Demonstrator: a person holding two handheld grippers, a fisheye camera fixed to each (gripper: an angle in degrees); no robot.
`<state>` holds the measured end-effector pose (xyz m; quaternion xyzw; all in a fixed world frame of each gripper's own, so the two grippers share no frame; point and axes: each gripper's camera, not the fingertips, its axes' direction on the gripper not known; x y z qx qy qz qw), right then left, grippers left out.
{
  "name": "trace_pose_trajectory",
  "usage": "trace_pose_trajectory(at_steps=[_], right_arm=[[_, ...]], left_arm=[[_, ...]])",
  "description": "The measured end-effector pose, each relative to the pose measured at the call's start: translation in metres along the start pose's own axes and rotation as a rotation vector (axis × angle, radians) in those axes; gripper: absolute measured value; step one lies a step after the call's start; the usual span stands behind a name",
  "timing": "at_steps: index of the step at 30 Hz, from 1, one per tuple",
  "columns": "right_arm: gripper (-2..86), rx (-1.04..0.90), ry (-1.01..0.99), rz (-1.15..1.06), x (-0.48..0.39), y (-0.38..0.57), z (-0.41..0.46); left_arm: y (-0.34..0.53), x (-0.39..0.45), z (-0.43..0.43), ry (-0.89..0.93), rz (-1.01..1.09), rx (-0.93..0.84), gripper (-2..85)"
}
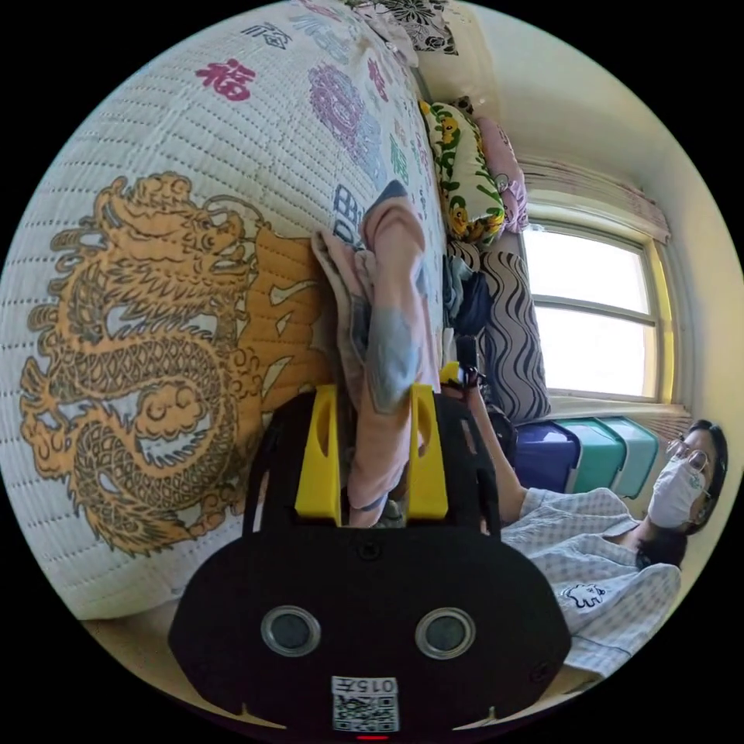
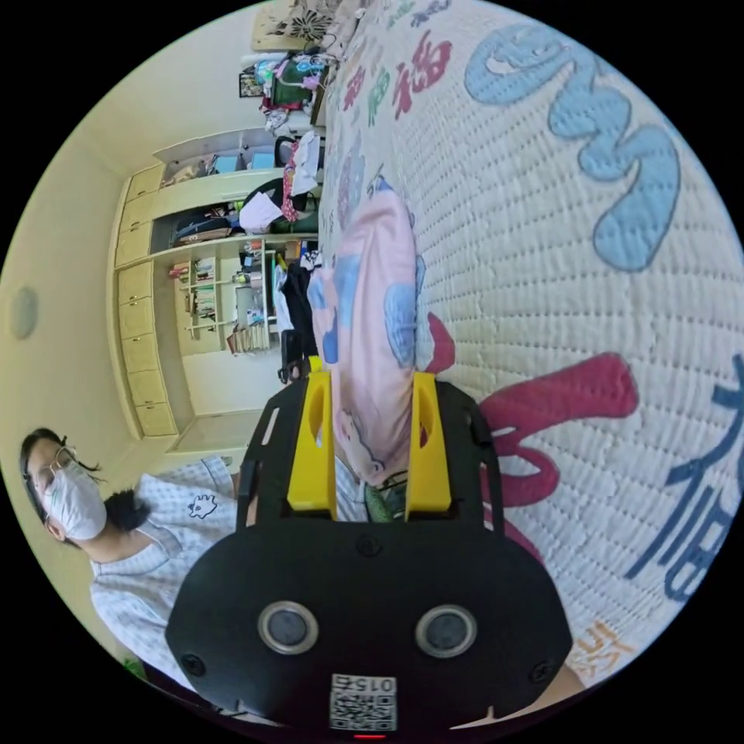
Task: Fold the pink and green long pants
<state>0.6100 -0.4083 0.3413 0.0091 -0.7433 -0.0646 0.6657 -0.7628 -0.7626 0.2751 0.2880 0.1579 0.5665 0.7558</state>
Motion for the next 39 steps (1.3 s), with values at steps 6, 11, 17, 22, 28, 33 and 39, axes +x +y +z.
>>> trace_pose_trajectory(at_steps=[6,11,17,22,28,33,39], right_arm=[[6.6,-0.094,0.360,-0.062,-0.043,-0.044,0.009],[5.3,0.001,0.162,0.038,-0.034,-0.047,-0.009],[9.8,0.057,0.036,0.012,-0.048,-0.058,-0.032],[10.9,-0.054,-0.019,0.032,-0.049,-0.078,-0.002],[5.9,-0.014,-0.089,0.054,-0.047,-0.078,0.007],[2.8,0.037,-0.087,-0.049,-0.074,-0.068,-0.012],[1.9,0.246,0.009,-0.171,-0.132,-0.038,-0.140]], left_arm=[[0.016,0.012,-0.021,-0.043,-0.018,0.046,4.2],[0.040,0.015,-0.045,-0.134,-0.040,0.124,1.0],[0.034,0.031,-0.046,0.065,0.017,0.154,12.2],[-0.006,0.033,-0.008,0.152,0.046,0.073,12.7],[-0.044,0.074,0.044,0.078,0.123,-0.089,10.0],[-0.046,0.137,0.058,0.114,0.221,-0.080,8.5],[-0.112,0.280,0.177,0.278,0.373,-0.114,8.3]])
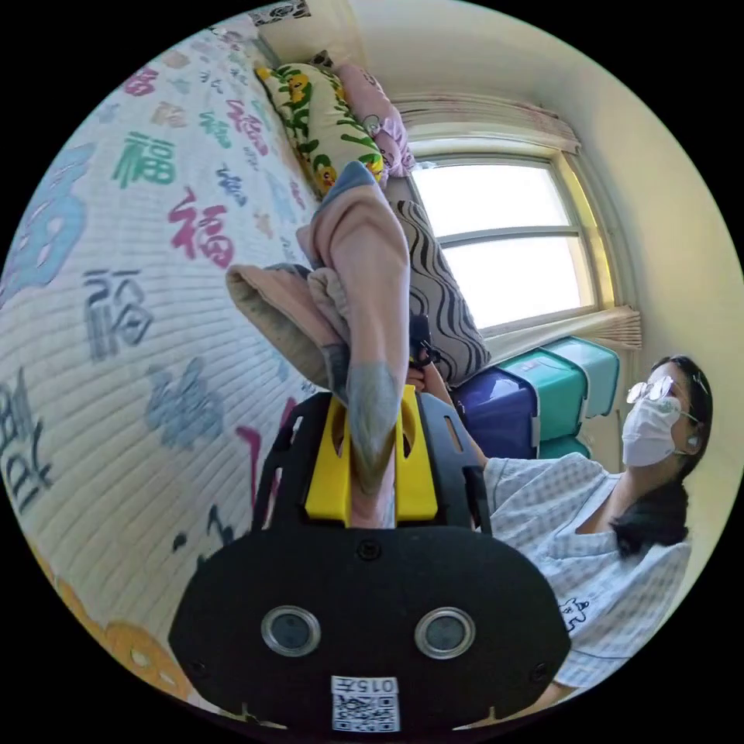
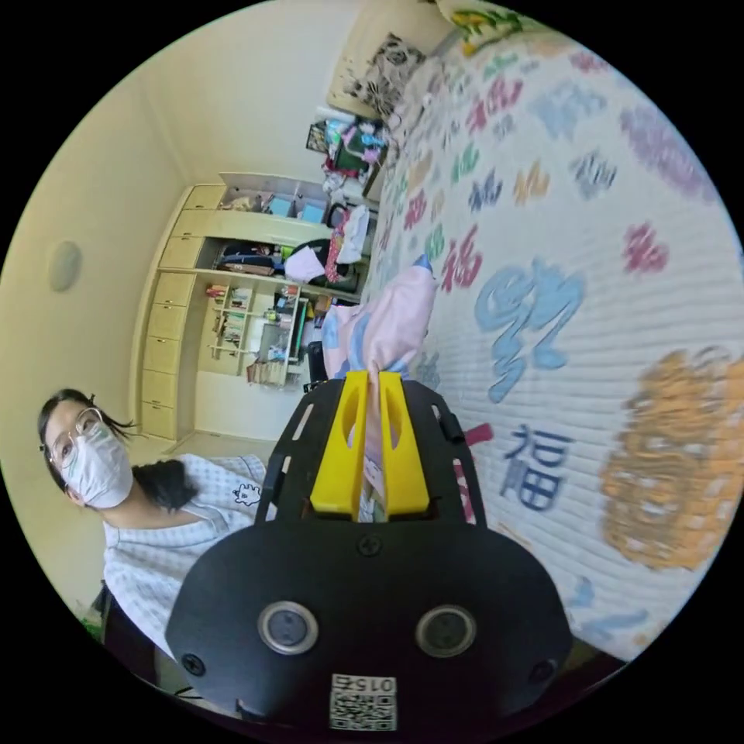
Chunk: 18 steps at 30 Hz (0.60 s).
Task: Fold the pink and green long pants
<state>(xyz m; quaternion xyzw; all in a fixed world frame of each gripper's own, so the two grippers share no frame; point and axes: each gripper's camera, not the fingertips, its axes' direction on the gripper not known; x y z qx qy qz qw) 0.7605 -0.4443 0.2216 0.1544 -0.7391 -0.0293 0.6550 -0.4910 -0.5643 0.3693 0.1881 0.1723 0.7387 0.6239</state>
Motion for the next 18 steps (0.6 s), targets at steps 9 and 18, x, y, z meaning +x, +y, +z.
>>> trace_pose_trajectory(at_steps=[9,18], right_arm=[[7.7,0.352,1.035,0.131,-0.119,-0.097,-0.247],[9.1,0.346,0.847,0.007,-0.054,-0.026,-0.141]], left_arm=[[-0.337,0.142,0.368,0.074,0.197,0.035,10.9],[-0.284,0.108,0.400,-0.050,0.255,-0.037,10.7]])
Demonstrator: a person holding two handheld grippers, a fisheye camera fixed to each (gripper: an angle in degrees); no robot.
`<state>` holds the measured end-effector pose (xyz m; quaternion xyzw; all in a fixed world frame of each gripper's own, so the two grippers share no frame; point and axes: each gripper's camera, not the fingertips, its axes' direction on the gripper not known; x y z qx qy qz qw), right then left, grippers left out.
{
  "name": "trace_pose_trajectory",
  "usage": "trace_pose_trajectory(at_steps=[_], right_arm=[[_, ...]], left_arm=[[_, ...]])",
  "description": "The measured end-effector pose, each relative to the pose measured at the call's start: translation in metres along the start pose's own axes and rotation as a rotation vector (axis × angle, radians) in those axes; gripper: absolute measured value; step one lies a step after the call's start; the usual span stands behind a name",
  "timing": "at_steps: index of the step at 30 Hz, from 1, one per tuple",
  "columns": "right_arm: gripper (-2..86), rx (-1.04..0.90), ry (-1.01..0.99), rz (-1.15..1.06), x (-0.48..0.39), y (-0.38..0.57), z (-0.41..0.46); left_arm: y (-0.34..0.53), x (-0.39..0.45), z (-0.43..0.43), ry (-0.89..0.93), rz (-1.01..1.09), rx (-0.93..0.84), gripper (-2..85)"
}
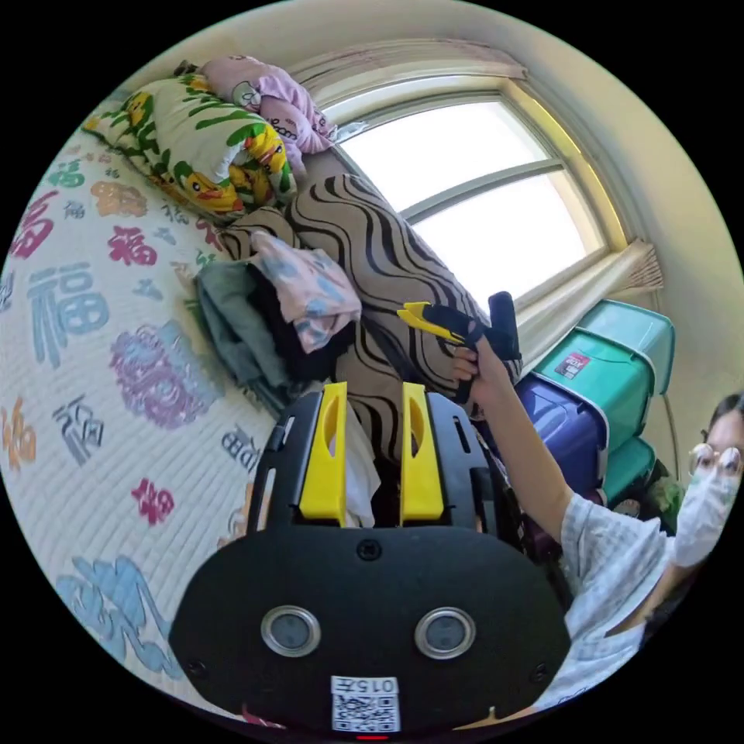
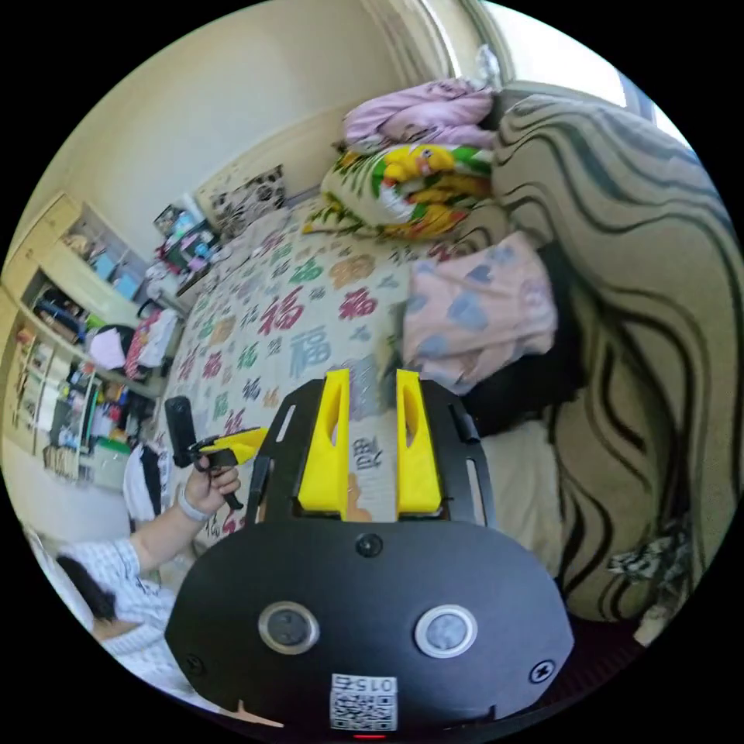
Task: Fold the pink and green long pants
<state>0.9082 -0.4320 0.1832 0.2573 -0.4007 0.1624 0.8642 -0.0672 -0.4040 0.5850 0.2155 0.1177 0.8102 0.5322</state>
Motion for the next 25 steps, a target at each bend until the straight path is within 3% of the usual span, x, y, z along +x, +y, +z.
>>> trace_pose_trajectory(at_steps=[3,9,12,17,20,25], right_arm=[[9.1,-0.042,-0.188,-0.053,-0.046,0.085,0.053],[8.5,-0.107,-0.483,0.032,-0.171,0.265,0.159],[8.3,-0.250,-0.601,0.048,-0.243,0.331,0.209],[8.1,-0.416,-0.680,-0.080,-0.348,0.381,0.249],[8.0,-0.405,-0.653,-0.184,-0.392,0.390,0.248],[7.8,-0.394,-0.662,-0.223,-0.433,0.418,0.254]], left_arm=[[0.096,-0.025,-0.067,-0.035,-0.118,-0.006,10.6],[0.271,0.035,-0.275,-0.422,-0.284,0.111,12.7],[0.322,0.109,-0.386,-0.680,-0.318,0.252,13.3],[0.387,0.221,-0.525,-1.291,-0.433,0.457,15.1],[0.413,0.225,-0.559,-1.408,-0.514,0.505,16.0],[0.413,0.170,-0.565,-1.352,-0.661,0.385,13.7]])
